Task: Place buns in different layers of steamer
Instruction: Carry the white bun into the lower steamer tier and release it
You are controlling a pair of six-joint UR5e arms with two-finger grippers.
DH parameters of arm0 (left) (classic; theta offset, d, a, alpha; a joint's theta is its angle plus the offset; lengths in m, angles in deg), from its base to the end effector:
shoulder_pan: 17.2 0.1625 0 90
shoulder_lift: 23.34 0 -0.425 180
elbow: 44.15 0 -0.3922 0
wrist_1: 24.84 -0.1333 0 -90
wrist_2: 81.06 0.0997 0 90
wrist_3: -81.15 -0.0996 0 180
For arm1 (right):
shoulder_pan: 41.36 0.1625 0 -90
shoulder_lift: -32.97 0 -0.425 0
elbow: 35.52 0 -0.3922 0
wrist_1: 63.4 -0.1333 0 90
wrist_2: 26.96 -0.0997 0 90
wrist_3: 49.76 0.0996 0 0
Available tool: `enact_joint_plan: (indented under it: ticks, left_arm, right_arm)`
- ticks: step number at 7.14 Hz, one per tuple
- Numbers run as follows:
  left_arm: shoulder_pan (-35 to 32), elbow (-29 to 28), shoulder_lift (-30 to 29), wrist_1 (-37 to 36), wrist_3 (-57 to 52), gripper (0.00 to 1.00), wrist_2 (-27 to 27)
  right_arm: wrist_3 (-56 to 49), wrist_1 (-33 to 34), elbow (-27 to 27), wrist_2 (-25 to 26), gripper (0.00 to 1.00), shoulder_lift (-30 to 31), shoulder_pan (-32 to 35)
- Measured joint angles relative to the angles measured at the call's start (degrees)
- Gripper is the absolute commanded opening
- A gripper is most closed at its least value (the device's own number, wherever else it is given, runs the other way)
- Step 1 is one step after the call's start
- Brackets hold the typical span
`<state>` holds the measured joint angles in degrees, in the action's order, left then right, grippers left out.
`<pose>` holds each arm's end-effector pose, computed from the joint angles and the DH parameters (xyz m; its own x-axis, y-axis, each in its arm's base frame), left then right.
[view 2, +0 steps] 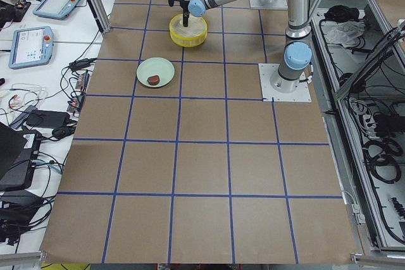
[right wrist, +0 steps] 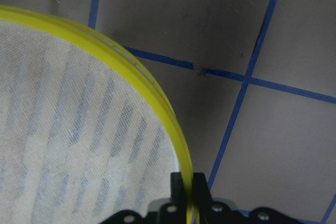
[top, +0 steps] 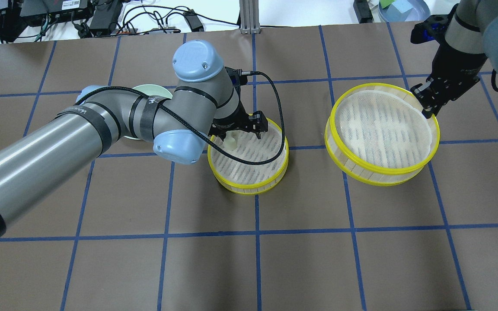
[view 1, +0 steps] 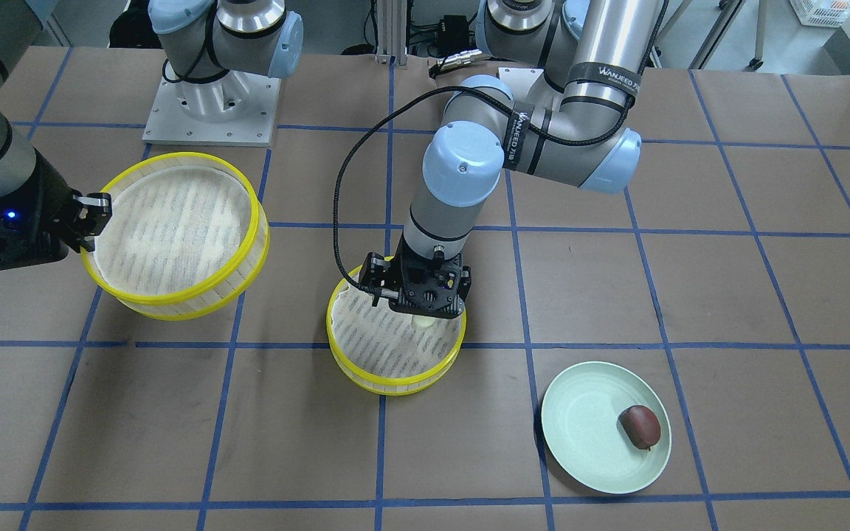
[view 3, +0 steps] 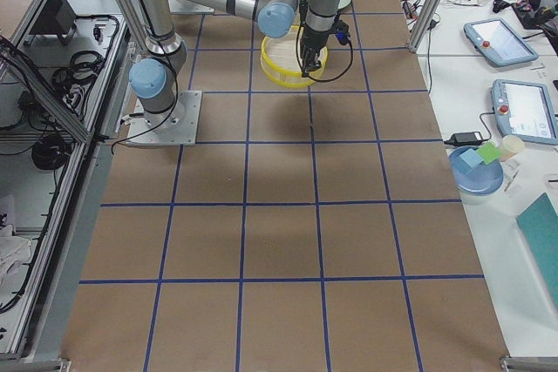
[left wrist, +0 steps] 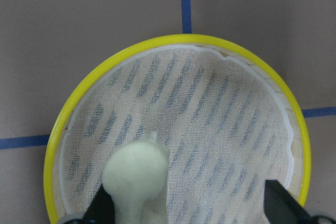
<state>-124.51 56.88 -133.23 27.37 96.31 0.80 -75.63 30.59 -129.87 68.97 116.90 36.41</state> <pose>-0.3168 -0.5212 0.2747 -0.9846 0.0520 0.1670 0.0393 0.9961 -0.0787 0.0103 -0.5329 0.4046 -0.9687 -0.2443 0.0435 -0.2358 0.9608 0.1456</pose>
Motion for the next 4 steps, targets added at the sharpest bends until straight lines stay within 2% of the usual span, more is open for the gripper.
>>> enact_joint_plan:
  ticks: [4]
  left_arm:
    - [1.63,-1.13,0.5,1.99,0.26,1.0,0.41]
  right_arm:
    - [1.56,-0.03,-0.13,-0.28,0.0,0.15,0.98]
